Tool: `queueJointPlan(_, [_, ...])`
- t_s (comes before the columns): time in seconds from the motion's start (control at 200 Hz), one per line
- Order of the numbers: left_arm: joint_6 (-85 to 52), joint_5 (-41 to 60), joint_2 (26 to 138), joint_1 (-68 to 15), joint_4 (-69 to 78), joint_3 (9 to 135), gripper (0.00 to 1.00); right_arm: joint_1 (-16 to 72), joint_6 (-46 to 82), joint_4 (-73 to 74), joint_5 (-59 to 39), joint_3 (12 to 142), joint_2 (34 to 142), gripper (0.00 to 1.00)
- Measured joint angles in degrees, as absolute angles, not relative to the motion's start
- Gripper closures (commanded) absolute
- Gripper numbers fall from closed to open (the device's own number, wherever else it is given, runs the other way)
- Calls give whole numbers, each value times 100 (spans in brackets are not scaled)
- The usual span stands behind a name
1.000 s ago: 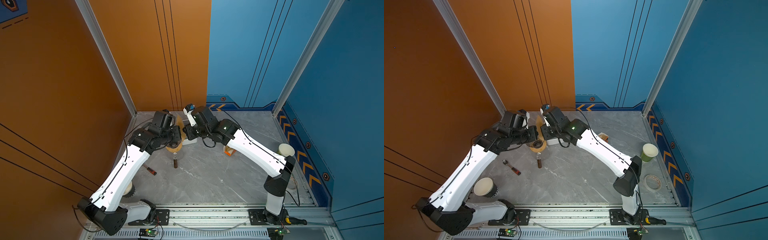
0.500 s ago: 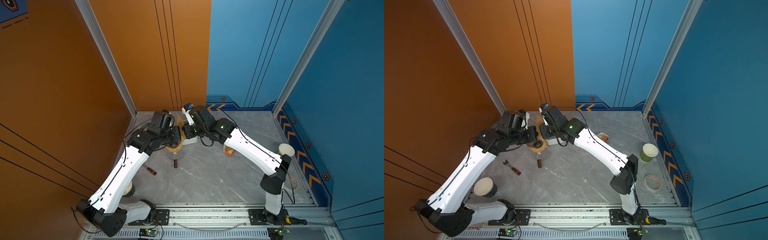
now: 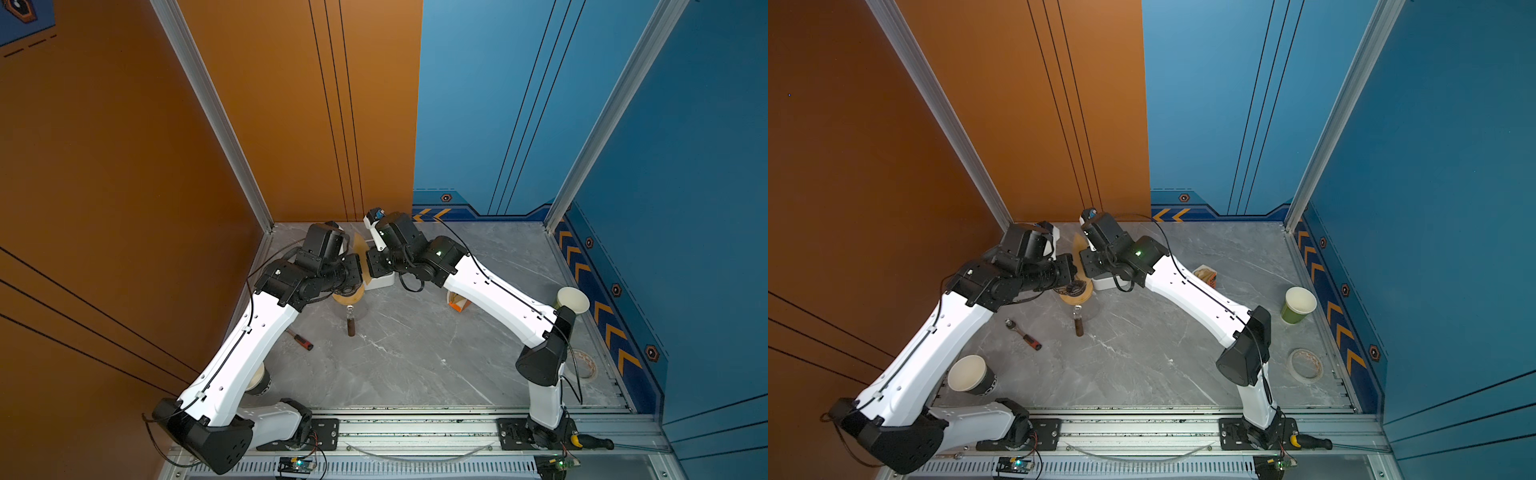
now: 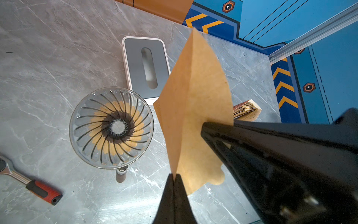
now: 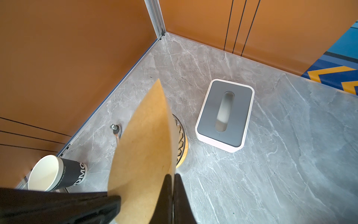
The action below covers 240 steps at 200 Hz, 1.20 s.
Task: Place the coffee filter in the dripper
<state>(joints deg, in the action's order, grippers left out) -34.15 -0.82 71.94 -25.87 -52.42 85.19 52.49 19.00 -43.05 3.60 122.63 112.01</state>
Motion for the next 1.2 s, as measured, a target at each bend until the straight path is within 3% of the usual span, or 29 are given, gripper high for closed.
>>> queueJointPlan(0.225, [-3472, -40, 7183, -2486, -5223, 8517, 72, 5251, 1900, -4305, 377, 12263, 11201, 100])
queueJointPlan(0.36, [-3518, 73, 7144, -2318, -5129, 8517, 63, 5262, 1900, -4305, 377, 12263, 11201, 100])
queueJointPlan(0.731, [-3544, 443, 7094, -2250, -4803, 8517, 63, 5284, 1900, -4305, 375, 12263, 11201, 100])
queueJointPlan(1.202, [-3511, 349, 7225, -2250, -4777, 8440, 76, 5284, 1900, -4307, 370, 12278, 11201, 100])
